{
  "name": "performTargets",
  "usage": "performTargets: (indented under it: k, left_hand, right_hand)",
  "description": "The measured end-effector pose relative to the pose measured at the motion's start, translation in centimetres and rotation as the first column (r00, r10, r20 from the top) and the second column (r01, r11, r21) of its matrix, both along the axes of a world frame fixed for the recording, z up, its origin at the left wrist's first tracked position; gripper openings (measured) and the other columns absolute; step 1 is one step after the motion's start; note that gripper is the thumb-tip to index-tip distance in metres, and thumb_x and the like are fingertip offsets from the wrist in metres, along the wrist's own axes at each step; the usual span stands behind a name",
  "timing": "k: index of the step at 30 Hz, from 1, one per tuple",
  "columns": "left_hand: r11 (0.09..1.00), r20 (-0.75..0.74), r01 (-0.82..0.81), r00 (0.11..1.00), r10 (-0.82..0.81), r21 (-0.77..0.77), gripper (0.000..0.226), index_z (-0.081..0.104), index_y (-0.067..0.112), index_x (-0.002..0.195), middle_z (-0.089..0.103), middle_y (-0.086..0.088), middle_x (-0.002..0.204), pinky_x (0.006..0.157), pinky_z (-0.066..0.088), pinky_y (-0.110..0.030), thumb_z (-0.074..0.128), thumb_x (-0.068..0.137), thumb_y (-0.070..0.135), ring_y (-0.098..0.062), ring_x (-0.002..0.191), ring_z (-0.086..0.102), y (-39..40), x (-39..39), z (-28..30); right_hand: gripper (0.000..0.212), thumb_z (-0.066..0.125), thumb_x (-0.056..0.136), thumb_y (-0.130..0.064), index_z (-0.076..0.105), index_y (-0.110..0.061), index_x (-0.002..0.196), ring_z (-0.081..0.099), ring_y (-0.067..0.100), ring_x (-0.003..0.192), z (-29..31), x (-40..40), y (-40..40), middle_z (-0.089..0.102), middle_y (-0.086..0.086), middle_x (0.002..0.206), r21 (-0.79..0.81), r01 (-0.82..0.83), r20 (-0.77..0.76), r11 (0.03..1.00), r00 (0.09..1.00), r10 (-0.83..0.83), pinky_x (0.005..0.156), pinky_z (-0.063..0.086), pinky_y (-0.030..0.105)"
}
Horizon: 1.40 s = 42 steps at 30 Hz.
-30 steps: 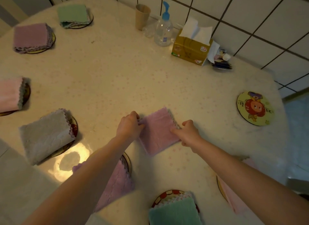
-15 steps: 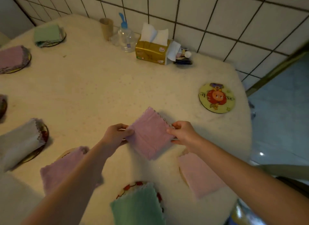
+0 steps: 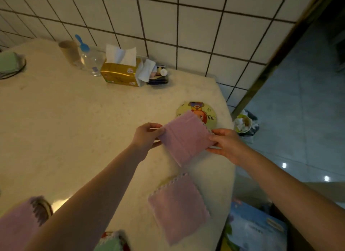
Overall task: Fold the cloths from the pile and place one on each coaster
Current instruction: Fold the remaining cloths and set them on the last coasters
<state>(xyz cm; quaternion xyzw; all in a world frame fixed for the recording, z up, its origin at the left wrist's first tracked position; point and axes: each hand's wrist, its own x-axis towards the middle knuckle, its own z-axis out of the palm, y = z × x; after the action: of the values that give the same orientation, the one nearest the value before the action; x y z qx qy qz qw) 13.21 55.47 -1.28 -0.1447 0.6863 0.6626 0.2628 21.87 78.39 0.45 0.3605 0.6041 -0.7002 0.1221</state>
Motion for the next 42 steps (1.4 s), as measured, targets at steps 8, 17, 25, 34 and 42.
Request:
performTargets:
  k: [8, 17, 25, 34, 42]
  left_hand:
    - [0.989, -0.064, 0.074, 0.995, -0.082, -0.13, 0.009, 0.063, 0.008, 0.089, 0.063, -0.009, 0.087, 0.06, 0.055, -0.031, 0.071, 0.084, 0.007, -0.022, 0.081, 0.061, 6.9, -7.9, -1.2]
    - [0.892, -0.18, 0.111, 0.961, -0.208, -0.439, 0.012, 0.067, 0.021, 0.079, 0.068, -0.005, 0.086, 0.08, 0.056, -0.04, 0.078, 0.075, 0.018, -0.025, 0.086, 0.064, 8.6, -10.2, -5.4]
    - [0.885, -0.132, 0.07, 0.98, -0.146, -0.46, 0.02, 0.062, 0.016, 0.095, 0.067, -0.007, 0.095, 0.074, 0.058, -0.04, 0.073, 0.079, 0.015, -0.023, 0.073, 0.065, 6.7, -7.3, -4.6]
    - [0.706, -0.028, 0.486, 0.814, -0.58, -0.516, 0.007, 0.065, 0.022, 0.082, 0.067, 0.004, 0.077, 0.056, 0.045, -0.013, 0.069, 0.081, 0.017, -0.008, 0.065, 0.061, 0.7, 5.6, -3.1]
    - [0.409, 0.059, 0.578, 0.624, -0.78, -0.706, 0.026, 0.058, 0.015, 0.097, 0.056, -0.001, 0.095, 0.066, 0.037, -0.029, 0.067, 0.078, 0.029, -0.026, 0.093, 0.057, -0.8, 10.1, -3.2]
  right_hand:
    - [0.027, 0.061, 0.088, -0.005, 0.057, -0.001, 0.113, 0.063, 0.023, 0.09, -2.0, -4.8, 4.8, 0.061, 0.014, 0.105, 0.052, 0.159, -0.053, 0.986, 0.986, -0.156, 0.07, 0.056, 0.034]
    - [0.025, 0.07, 0.081, -0.01, 0.06, -0.003, 0.103, 0.068, 0.024, 0.077, -6.3, -6.3, 6.4, 0.064, 0.014, 0.104, 0.237, 0.148, 0.047, 0.96, 0.985, -0.163, 0.067, 0.058, 0.037]
    - [0.047, 0.069, 0.081, -0.012, 0.048, -0.002, 0.122, 0.067, 0.027, 0.087, -6.2, -6.6, 6.9, 0.062, 0.022, 0.11, 0.09, 0.255, 0.077, 0.963, 0.962, -0.262, 0.068, 0.057, 0.033]
    - [0.026, 0.054, 0.089, -0.001, 0.052, 0.004, 0.114, 0.06, 0.026, 0.082, -4.9, -4.0, 1.5, 0.059, 0.02, 0.091, -0.273, 0.398, 0.167, 0.876, 0.916, -0.364, 0.081, 0.05, 0.037]
    - [0.009, 0.061, 0.086, -0.009, 0.055, -0.007, 0.081, 0.047, 0.016, 0.059, -4.6, -6.1, 1.0, 0.048, 0.008, 0.066, -0.214, 0.344, 0.226, 0.914, 0.928, -0.297, 0.054, 0.047, 0.029]
